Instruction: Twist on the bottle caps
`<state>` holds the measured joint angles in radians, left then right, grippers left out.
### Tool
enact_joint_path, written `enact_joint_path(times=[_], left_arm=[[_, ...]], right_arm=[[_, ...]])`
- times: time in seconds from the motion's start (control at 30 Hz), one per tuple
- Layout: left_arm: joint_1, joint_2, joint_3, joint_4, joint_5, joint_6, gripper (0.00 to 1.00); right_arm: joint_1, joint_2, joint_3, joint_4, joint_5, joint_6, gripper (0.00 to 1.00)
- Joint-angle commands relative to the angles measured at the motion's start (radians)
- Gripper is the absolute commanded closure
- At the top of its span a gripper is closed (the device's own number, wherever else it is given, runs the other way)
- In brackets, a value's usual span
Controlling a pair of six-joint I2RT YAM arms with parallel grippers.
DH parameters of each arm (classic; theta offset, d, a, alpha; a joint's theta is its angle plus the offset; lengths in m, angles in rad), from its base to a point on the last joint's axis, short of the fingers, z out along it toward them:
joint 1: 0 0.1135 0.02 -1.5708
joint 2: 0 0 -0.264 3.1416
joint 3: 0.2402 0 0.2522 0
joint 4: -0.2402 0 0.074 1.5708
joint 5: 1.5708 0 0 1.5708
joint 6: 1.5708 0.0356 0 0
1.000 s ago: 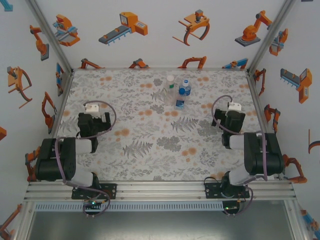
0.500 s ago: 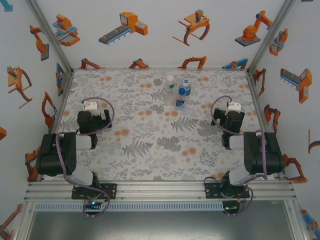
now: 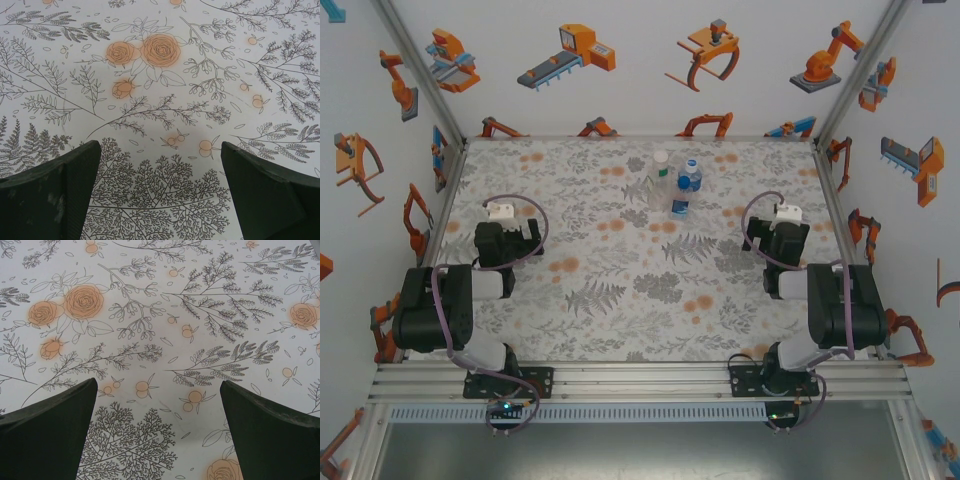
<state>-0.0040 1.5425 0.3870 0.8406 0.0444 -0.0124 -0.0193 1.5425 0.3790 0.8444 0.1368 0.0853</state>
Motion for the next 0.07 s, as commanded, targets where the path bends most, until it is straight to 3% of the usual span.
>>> enact_joint_path(times=[0.0,0.03], left_arm=[[0.004,-0.003,0.017,-0.003,-0.006,-0.015,0.03],[0.004,-0.003,0.018,-0.004,-0.006,-0.014,0.03]], right_arm=[[-0.006,-0.004,0.0,0.032,-0.01,-0.004,0.01],[-0.006,-0.004,-0.001,0.033,-0.009,-0.004,0.01]])
